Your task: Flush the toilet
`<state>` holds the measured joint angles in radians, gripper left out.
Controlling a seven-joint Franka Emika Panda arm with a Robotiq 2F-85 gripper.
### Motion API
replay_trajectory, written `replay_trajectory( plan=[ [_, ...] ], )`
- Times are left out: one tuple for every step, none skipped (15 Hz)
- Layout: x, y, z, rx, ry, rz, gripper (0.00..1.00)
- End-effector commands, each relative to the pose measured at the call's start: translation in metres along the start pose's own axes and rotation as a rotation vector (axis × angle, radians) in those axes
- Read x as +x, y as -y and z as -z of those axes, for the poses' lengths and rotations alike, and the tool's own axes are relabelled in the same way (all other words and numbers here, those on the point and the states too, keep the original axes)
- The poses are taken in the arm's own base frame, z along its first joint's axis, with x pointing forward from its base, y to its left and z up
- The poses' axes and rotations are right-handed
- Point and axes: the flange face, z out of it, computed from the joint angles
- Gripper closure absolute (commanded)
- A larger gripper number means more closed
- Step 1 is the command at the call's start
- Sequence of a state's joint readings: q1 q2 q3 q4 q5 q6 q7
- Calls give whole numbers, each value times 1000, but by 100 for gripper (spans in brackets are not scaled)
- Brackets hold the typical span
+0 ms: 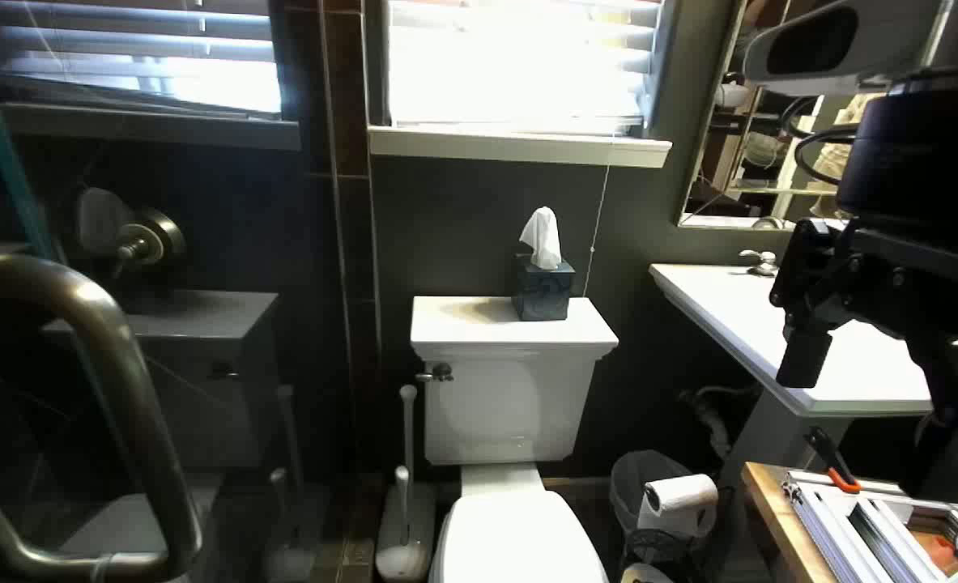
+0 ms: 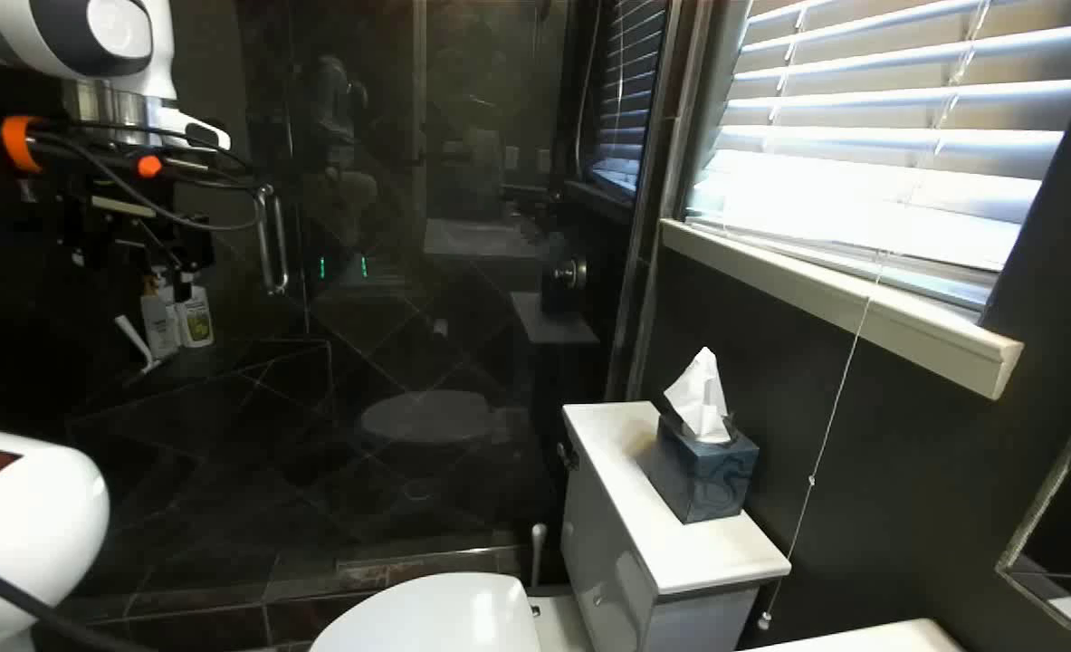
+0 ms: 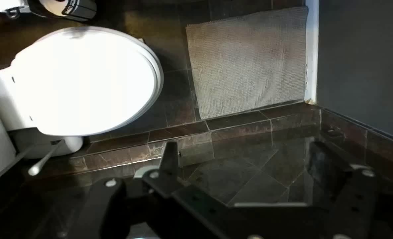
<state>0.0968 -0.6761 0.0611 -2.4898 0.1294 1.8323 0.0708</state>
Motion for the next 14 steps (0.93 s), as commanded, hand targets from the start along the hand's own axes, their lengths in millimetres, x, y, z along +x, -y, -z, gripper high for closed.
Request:
replay_trajectory(
  plan=[
    [0, 0, 1, 0, 1, 0, 0],
    [0, 0, 1, 0, 1, 0, 0],
    [0, 0, 1, 0, 1, 0, 0],
    [0, 0, 1, 0, 1, 0, 0],
    [0, 0, 1, 0, 1, 0, 0],
    [0, 0, 1, 0, 1, 0, 0],
    [0, 0, 1, 0, 1, 0, 0],
    [0, 0, 1, 0, 1, 0, 0],
    [0, 0, 1, 0, 1, 0, 0],
    [0, 0, 1, 0, 1, 0, 0],
    [0, 0, 1, 0, 1, 0, 0],
    [0, 0, 1, 0, 1, 0, 0],
    [0, 0, 1, 0, 1, 0, 0],
    [9, -6, -1, 12, -10, -52, 0]
  ],
)
